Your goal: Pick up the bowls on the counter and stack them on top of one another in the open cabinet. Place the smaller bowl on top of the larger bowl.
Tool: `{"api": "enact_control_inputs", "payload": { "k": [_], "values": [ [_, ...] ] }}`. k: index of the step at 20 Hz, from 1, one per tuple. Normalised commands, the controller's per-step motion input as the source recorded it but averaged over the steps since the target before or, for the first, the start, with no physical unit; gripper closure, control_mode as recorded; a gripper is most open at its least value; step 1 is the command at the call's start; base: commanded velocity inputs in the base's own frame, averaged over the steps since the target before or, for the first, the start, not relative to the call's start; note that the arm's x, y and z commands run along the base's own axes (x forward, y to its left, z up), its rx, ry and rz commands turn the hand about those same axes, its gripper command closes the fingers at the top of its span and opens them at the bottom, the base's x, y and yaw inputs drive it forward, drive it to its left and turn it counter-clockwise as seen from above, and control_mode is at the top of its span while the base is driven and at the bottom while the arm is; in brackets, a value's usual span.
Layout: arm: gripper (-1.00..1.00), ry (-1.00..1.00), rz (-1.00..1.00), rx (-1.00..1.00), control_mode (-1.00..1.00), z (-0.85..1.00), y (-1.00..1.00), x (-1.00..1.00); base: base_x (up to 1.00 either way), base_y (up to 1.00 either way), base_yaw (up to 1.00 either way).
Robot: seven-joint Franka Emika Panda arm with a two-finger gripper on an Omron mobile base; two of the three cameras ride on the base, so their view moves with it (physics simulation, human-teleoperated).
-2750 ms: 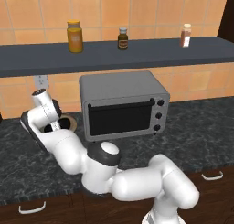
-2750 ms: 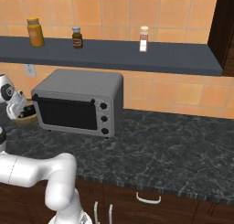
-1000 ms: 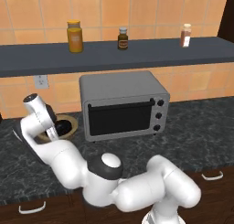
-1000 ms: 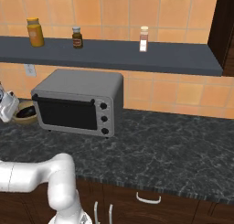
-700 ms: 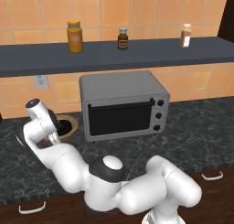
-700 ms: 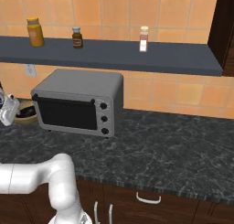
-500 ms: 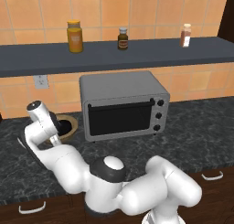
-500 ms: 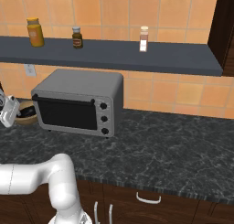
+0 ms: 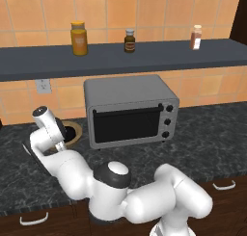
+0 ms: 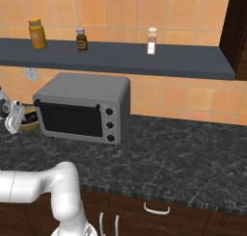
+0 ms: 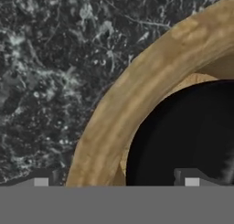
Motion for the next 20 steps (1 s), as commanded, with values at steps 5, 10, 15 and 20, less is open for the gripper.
{"api": "enact_control_inputs", "payload": {
  "k": [5,10,15,20],
  "values": [
    [1.0,0.0,-0.01,0.01,-1.0,0.0,-0.02,0.0,0.0,0.0,0.0],
    [1.0,0.0,0.0,0.0,-1.0,0.0,0.0,0.0,0.0,0.0,0.0],
    [1.0,0.0,0.0,0.0,-1.0,0.0,0.0,0.0,0.0,0.0,0.0],
    [1.0,-0.12,0.0,0.03,-1.0,0.15,0.0,-0.38,0.0,0.0,0.0]
  ]
}}
